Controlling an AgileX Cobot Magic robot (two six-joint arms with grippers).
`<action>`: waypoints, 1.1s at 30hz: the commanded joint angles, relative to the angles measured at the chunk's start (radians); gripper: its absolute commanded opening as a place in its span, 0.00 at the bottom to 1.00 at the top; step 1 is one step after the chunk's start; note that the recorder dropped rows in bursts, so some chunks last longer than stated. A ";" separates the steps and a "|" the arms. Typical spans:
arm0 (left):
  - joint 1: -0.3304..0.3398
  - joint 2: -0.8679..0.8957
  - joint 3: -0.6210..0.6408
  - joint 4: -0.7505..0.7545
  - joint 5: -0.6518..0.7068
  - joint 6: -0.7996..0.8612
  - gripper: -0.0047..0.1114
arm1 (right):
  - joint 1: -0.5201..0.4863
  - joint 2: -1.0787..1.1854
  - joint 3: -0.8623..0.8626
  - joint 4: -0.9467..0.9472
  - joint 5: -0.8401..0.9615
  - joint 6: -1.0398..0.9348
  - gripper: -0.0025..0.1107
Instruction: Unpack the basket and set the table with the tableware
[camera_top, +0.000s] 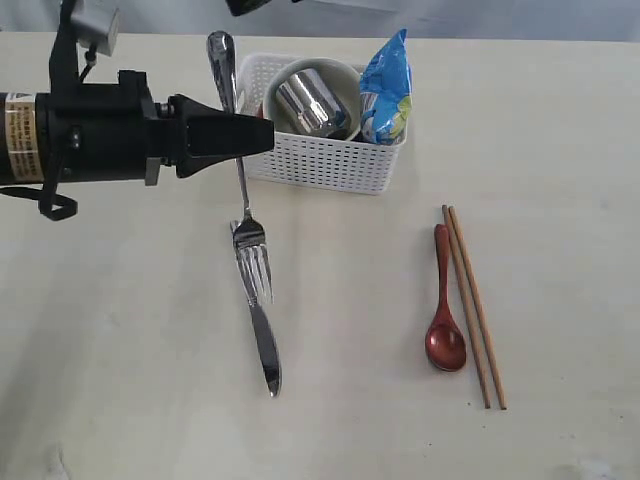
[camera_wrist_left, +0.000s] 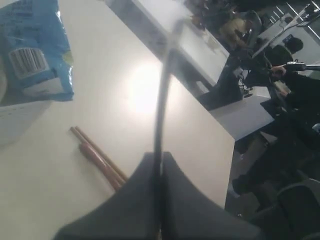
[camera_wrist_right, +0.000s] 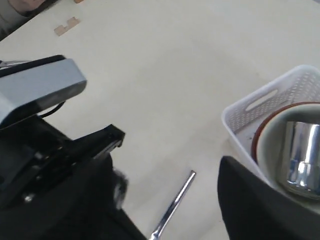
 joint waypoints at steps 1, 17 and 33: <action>-0.002 -0.001 -0.032 -0.005 0.027 -0.081 0.04 | 0.057 -0.007 0.001 -0.100 0.023 0.093 0.54; 0.109 0.040 -0.068 -0.043 0.030 -0.205 0.04 | 0.155 -0.074 0.133 -0.375 -0.018 0.388 0.54; 0.163 0.117 -0.068 -0.053 -0.104 -0.210 0.04 | 0.155 -0.097 0.406 -0.145 -0.393 0.255 0.54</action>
